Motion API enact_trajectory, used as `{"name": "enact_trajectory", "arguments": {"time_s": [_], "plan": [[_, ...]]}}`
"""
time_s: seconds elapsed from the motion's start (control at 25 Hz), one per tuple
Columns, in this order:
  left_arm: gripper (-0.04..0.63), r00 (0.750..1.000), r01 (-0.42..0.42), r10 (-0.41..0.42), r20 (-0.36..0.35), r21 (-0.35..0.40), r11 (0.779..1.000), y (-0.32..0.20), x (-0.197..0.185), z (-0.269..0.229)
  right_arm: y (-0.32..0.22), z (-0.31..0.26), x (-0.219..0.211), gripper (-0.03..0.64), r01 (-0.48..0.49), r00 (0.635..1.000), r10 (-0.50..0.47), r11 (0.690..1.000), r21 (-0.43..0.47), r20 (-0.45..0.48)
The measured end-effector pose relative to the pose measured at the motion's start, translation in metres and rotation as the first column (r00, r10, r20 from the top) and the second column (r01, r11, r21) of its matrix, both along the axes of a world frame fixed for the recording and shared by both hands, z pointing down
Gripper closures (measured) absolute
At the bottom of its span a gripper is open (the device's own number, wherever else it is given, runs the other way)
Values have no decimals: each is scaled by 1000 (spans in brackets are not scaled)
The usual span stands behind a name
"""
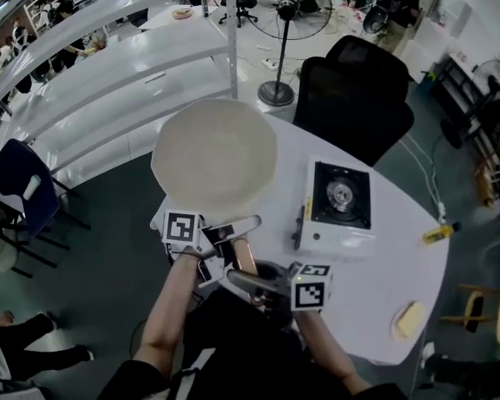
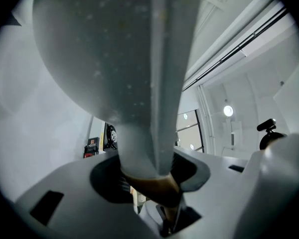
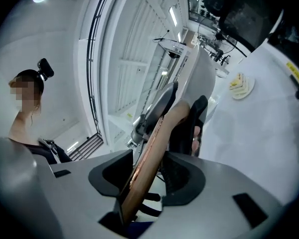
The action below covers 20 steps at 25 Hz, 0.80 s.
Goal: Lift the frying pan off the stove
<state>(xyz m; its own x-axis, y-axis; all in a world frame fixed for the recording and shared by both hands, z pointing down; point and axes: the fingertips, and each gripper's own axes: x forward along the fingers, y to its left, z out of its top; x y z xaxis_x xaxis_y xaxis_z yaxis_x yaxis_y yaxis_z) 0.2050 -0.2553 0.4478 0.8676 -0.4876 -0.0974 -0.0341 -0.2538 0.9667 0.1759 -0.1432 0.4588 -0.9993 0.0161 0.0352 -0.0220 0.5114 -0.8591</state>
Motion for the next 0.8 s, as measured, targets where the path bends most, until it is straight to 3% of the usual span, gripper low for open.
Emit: {"name": "enact_trajectory", "arguments": {"time_s": [0.44, 0.8], "plan": [[402, 985, 170, -170, 16, -1, 985, 26, -74, 3, 27, 1, -53, 445, 171, 985, -171, 985, -7, 19], [402, 980, 200, -200, 11, -2, 980, 32, -90, 6, 33, 4, -66, 445, 196, 981, -196, 981, -4, 17]]}}
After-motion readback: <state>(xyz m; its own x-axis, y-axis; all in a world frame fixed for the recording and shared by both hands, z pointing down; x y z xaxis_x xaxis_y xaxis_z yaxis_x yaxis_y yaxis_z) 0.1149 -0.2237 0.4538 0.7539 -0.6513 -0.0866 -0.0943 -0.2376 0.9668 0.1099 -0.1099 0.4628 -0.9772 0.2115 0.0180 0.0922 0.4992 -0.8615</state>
